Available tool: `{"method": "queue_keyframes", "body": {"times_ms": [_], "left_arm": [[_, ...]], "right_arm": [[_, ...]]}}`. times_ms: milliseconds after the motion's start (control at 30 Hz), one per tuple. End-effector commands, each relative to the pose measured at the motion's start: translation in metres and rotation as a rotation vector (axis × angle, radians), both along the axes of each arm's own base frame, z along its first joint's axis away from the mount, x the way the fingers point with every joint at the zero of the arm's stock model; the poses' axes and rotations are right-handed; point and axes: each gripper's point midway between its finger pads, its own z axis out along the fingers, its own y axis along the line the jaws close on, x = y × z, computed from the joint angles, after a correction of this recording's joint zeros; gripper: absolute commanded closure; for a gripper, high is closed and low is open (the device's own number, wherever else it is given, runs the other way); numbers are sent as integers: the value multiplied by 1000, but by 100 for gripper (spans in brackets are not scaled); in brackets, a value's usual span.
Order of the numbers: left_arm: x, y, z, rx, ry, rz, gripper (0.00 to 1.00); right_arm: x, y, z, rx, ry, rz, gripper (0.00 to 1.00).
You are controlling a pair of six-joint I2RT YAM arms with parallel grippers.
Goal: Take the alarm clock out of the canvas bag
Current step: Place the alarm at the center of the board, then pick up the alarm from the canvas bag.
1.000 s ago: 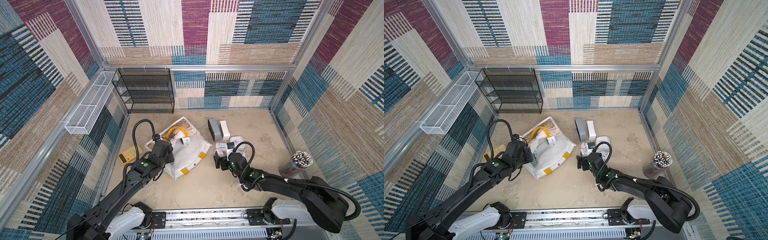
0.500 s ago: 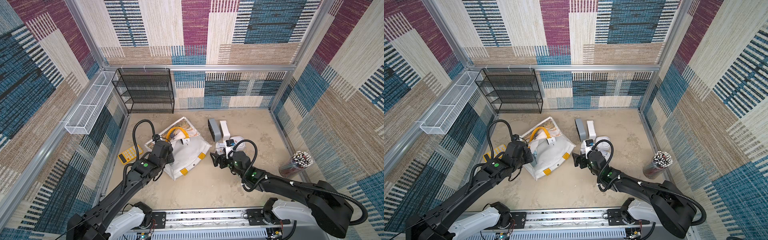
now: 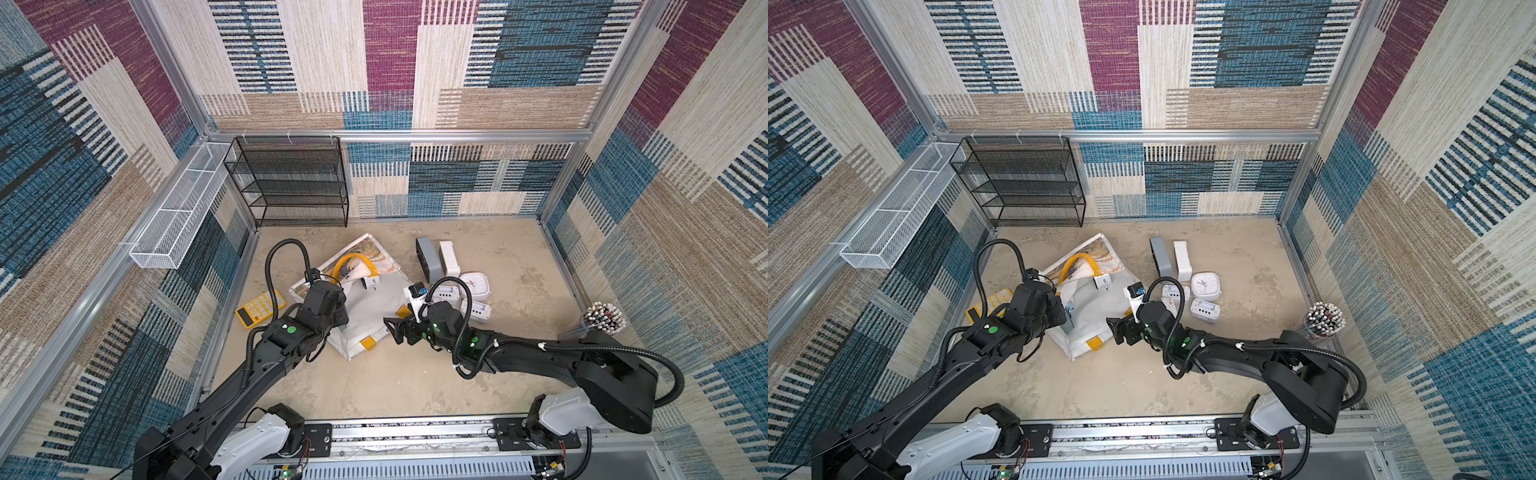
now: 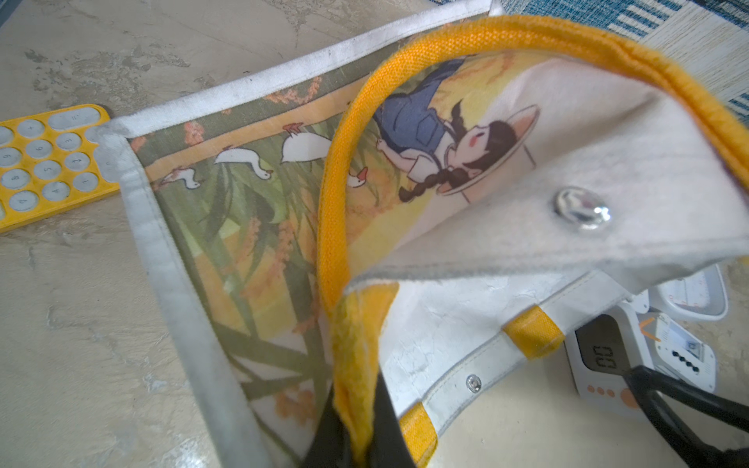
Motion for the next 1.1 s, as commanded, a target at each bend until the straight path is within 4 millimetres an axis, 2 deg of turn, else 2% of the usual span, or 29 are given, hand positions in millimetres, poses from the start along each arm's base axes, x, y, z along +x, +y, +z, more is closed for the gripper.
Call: {"method": "queue_keyframes", "body": {"times_ms": [0,167,367,633,867,1067], "left_arm": [[1,4,4,12,-8,13,100],[1,3,5,7,-14,12,100],[0,2,6,6,-17,7,100],[-1,6,10,0,-37,18,100],[-2,6,13,-11,-45,23,100],[-2,3,13,-32,-47,19,100]], "right_arm": [[2,20,2,3,-3,28,6],[6,49,-5,-7,11,68,4],[13,75,-15,-21,26,102,4],[18,95,-23,-2,29,134,4],[14,112,-14,58,16,189,3],[10,124,-14,67,18,237,1]]}}
